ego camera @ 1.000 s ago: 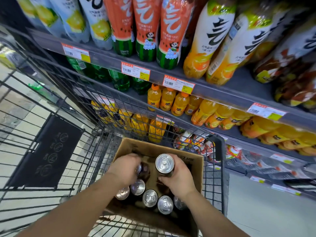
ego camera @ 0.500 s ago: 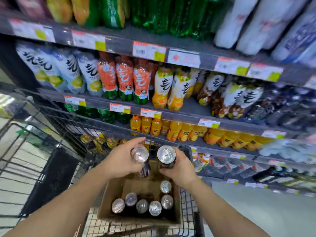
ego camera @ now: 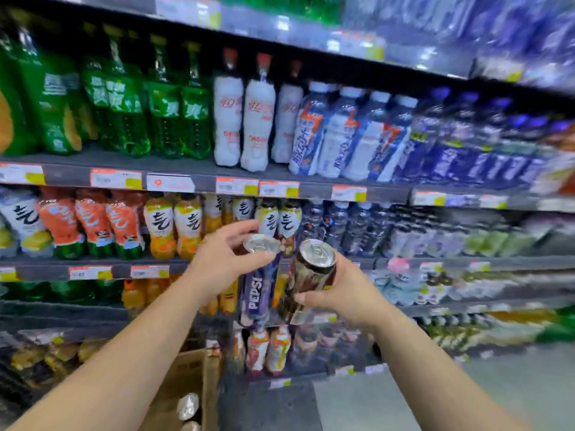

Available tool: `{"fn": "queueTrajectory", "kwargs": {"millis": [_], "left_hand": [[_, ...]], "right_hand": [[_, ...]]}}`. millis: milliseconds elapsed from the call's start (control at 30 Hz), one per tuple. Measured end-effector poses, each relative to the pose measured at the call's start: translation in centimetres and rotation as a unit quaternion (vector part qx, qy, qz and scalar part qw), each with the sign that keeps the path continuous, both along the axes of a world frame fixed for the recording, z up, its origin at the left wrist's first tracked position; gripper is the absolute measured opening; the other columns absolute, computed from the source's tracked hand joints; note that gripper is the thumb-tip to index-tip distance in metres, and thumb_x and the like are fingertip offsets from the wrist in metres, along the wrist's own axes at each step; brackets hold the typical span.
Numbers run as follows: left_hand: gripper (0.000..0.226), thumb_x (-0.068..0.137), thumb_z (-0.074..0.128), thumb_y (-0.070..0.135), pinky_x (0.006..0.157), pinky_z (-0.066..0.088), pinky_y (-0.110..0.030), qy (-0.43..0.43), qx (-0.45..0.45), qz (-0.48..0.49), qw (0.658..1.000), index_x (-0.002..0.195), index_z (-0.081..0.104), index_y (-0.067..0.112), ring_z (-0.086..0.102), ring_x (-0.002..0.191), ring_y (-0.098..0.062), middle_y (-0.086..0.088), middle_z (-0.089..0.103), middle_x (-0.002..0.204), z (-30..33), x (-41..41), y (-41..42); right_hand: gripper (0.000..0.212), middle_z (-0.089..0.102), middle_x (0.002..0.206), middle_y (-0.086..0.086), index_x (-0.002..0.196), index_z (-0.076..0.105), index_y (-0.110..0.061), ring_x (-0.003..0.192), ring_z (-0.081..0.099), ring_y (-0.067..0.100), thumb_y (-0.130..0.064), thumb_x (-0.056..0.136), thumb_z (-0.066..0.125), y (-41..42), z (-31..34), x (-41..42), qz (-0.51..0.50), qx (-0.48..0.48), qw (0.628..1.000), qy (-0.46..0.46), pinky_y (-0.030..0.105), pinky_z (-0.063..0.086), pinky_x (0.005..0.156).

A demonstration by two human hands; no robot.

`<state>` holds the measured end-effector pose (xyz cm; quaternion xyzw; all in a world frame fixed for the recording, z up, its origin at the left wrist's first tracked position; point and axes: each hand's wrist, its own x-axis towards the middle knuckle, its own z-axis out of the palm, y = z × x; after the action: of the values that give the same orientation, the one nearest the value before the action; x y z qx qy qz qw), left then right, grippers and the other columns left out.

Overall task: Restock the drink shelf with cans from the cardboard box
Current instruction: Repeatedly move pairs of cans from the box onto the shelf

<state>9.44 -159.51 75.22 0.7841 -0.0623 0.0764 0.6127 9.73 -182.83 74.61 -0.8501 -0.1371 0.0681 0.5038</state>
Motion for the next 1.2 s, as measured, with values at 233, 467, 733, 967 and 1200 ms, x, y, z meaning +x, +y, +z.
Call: {"fn": "queueTrajectory", "kwargs": {"millis": [233, 467, 733, 967, 1200], "left_hand": [[0.056, 0.053, 0.091, 0.041, 0.097, 0.049, -0.031, -0.025, 0.006, -0.065, 0.998, 0.103, 0.068, 0.032, 0.066, 0.101, -0.007, 0.005, 0.072, 0.106, 3.2, 0.1, -23.0], [0.055, 0.062, 0.087, 0.036, 0.088, 0.048, -0.028, -0.032, 0.028, -0.161, 0.986, 0.111, 0.069, 0.018, 0.062, 0.091, -0.004, 0.004, 0.068, 0.106, 4.7, 2.4, -44.5], [0.061, 0.059, 0.088, 0.041, 0.086, 0.049, -0.028, -0.049, 0.017, -0.247, 0.968, 0.112, 0.069, 0.018, 0.064, 0.096, -0.007, 0.004, 0.069, 0.107, 3.9, 10.7, -66.1], [0.074, 0.042, 0.089, 0.055, 0.089, 0.048, -0.029, -0.051, 0.023, -0.295, 0.954, 0.106, 0.07, 0.024, 0.064, 0.099, -0.008, 0.003, 0.069, 0.11, 6.2, 20.9, -82.6], [0.074, 0.047, 0.087, 0.053, 0.088, 0.051, -0.027, -0.053, 0.06, -0.286, 0.955, 0.112, 0.069, 0.022, 0.064, 0.095, 0.001, 0.01, 0.07, 0.107, 6.0, 28.9, -95.8]], "right_hand": [[0.069, 0.072, 0.107, -0.009, 0.117, 0.056, -0.029, 0.096, 0.067, -0.001, -0.029, 0.058, 0.092, -22.2, 3.7, -5.1, -0.116, 0.004, 0.993, -0.024, 0.024, 0.055, 0.086], [0.076, 0.072, 0.112, -0.007, 0.122, 0.057, -0.029, 0.101, 0.068, 0.009, -0.035, 0.056, 0.093, -41.8, 3.1, -8.1, -0.275, 0.054, 0.96, -0.025, 0.032, 0.055, 0.088], [0.054, 0.074, 0.101, -0.008, 0.111, 0.061, -0.026, 0.094, 0.07, 0.006, -0.012, 0.066, 0.088, -61.0, 2.4, -4.6, -0.382, 0.073, 0.92, -0.043, 0.024, 0.055, 0.084], [0.055, 0.076, 0.089, -0.006, 0.114, 0.061, -0.019, 0.079, 0.07, 0.005, 0.003, 0.069, 0.083, -75.8, 3.4, 4.1, -0.422, 0.11, 0.899, -0.049, 0.017, 0.052, 0.069], [0.073, 0.075, 0.106, 0.006, 0.118, 0.06, -0.019, 0.103, 0.07, 0.027, -0.018, 0.051, 0.089, -89.3, 3.4, 12.0, -0.391, 0.13, 0.91, -0.051, 0.046, 0.052, 0.097]]}}
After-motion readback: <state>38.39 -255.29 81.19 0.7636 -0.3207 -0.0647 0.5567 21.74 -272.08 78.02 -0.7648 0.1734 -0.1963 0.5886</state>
